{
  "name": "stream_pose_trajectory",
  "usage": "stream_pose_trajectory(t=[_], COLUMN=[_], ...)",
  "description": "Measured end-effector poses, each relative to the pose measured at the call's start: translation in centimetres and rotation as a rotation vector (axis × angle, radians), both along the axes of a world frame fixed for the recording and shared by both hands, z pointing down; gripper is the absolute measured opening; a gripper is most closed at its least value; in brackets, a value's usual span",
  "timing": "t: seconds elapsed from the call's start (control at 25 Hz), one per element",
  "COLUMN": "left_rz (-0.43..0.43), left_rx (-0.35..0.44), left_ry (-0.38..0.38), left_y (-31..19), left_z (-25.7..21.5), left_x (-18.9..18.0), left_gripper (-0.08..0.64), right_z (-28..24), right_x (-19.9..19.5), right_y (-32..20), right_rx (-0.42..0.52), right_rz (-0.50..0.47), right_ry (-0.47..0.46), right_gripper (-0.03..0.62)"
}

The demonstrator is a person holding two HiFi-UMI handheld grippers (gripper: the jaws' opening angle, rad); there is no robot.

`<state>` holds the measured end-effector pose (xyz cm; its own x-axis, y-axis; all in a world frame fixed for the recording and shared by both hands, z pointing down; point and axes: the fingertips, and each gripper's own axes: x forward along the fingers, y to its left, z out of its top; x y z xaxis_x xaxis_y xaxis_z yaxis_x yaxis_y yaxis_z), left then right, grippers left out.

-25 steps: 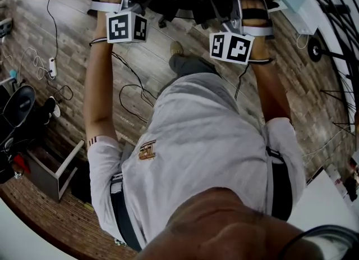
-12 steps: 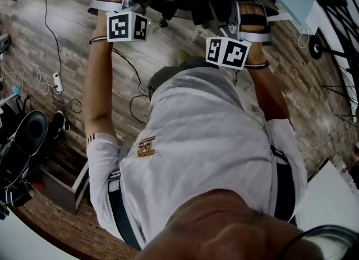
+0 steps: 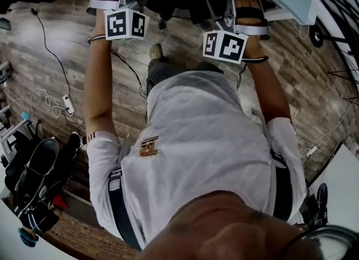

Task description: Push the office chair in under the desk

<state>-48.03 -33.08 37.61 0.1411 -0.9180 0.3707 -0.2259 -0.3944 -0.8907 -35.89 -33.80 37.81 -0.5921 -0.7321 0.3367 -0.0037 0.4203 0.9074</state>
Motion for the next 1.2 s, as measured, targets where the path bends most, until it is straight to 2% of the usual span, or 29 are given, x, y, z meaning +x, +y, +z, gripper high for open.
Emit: stream_pose_trajectory(t=[0.28, 0.64, 0.96, 1.2], left_rz=[0.076, 0.124, 0.166, 0.191], left_rx=[-0.007, -0.02, -0.008, 0.0], left_ry=[-0.003, -0.039, -0.033, -0.021], left_y=[-3.7, -9.3, -13.3, -16.2], left_z=[0.1, -0.1, 0.1, 0.1], left_x=[-9.1, -17.6, -20.1, -19.3], left_gripper=[0.342, 0.342, 0.342, 0.342], right_z=[-0.1, -0.5, -0.2, -0.3], right_x=[-9.0, -17.5, -20.2, -19.6], right_y=[-2.8, -6.9, -10.4, -13.3], right_rx=[0.0, 0.007, 0.009, -0.01], right_rz=[0.098, 0.181, 0.228, 0.255], right_ry=[0.023, 0.001, -0.009, -0.018], right_gripper=[0.258, 0.258, 0.258, 0.258])
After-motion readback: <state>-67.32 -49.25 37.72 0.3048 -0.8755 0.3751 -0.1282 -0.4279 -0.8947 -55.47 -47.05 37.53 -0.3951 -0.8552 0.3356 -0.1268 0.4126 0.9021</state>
